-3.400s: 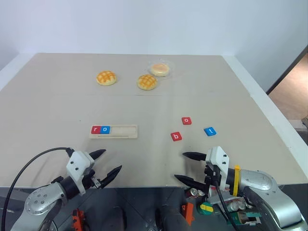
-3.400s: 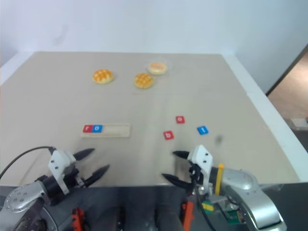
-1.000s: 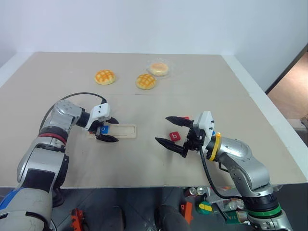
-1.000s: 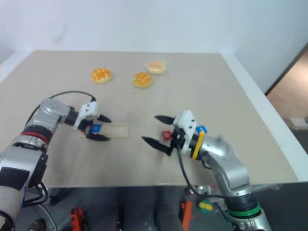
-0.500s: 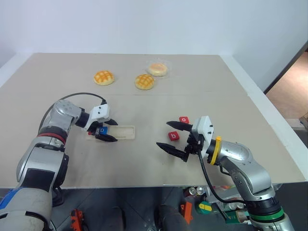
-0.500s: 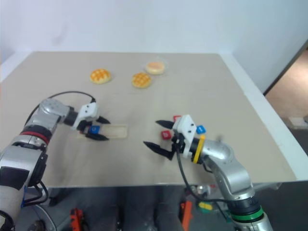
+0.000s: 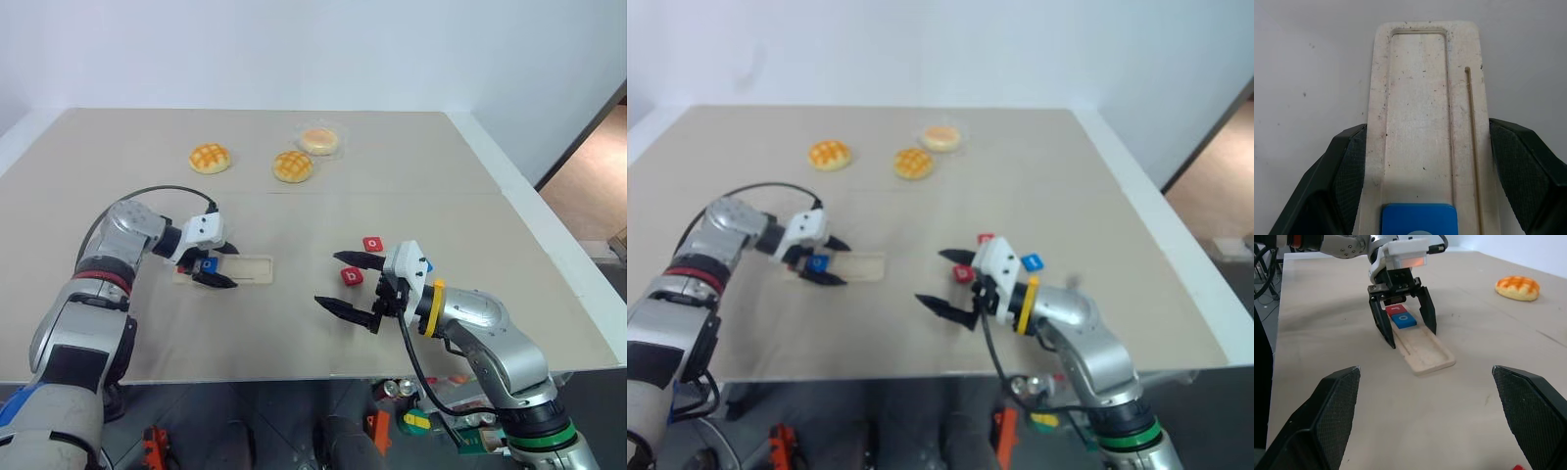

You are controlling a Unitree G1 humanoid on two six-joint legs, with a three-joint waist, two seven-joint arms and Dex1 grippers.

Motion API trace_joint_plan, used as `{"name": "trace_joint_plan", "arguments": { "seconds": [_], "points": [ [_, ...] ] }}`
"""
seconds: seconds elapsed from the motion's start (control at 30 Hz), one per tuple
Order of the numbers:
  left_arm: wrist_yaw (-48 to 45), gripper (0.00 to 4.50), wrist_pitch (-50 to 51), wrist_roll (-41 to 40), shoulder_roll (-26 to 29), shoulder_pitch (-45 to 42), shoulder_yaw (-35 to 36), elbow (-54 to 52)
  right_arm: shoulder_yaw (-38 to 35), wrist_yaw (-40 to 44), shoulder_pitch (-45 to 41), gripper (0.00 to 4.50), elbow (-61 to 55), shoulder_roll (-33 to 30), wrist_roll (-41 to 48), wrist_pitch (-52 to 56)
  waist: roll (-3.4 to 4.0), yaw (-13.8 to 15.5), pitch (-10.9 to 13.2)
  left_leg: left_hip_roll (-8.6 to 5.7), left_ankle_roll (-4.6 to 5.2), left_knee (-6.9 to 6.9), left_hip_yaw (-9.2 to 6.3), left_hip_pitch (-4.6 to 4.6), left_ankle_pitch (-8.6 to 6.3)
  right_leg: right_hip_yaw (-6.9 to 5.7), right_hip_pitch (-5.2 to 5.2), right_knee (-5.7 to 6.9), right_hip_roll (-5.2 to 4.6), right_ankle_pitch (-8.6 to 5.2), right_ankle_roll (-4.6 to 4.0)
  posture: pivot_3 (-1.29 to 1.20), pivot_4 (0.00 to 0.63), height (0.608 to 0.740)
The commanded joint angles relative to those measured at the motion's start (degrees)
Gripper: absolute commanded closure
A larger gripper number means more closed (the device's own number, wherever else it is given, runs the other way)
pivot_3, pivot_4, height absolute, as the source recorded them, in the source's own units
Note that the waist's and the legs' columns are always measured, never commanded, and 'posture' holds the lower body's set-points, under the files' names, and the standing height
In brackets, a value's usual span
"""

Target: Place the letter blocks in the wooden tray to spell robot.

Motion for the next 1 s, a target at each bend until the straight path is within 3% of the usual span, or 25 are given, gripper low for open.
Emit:
{"name": "trace_joint_plan", "arguments": {
  "seconds": [0.03,0.27,0.4,0.67,1.0],
  "points": [
    [-1.23,1.29,6.62,-1.46,-0.14,4.2,-0.37,-11.59,-0.35,0.68,-1.56,0.0,0.13,0.0,-0.17,-1.39,0.01,0.04,0.0,0.0,0.0,0.0,0.0,-0.01,0.0,0.0,0.0,0.0,0.0,-0.01,0.0,0.0,0.15,0.74],
    [6.02,1.29,30.19,-2.94,-1.39,14.08,-0.88,-39.81,0.19,1.41,-2.85,0.0,2.07,0.47,-0.8,-2.33,0.02,0.4,0.0,-0.12,0.0,-0.01,0.02,-0.09,0.0,-0.01,0.0,-0.02,-0.21,-0.11,0.13,0.0,0.15,0.74],
    [8.66,1.29,39.09,-3.33,-2.27,17.25,-2.1,-50.01,0.41,1.89,-2.88,0.0,2.79,0.68,-1.24,-2.99,0.02,0.39,0.0,-0.21,-0.01,0.04,0.02,-0.1,0.0,0.01,0.02,-0.02,-0.28,-0.11,0.19,0.0,0.15,0.74],
    [12.99,1.29,46.71,-3.69,-4.65,17.53,-5.54,-57.0,0.75,2.66,-3.75,0.0,4.48,0.97,-2.07,-3.82,0.02,0.25,0.0,-0.19,0.0,0.04,-0.03,-0.08,0.02,-0.02,0.02,-0.02,-0.22,-0.07,0.14,0.0,0.15,0.74],
    [14.3,1.29,43.57,-3.76,-5.87,16.69,-9.89,-57.04,0.42,3.49,-2.77,0.0,5.22,0.55,-2.77,-4.8,0.03,0.27,0.0,-0.21,0.0,0.02,-0.01,-0.08,0.02,0.01,0.02,-0.02,-0.24,-0.08,0.15,0.0,0.15,0.74]
  ]
}}
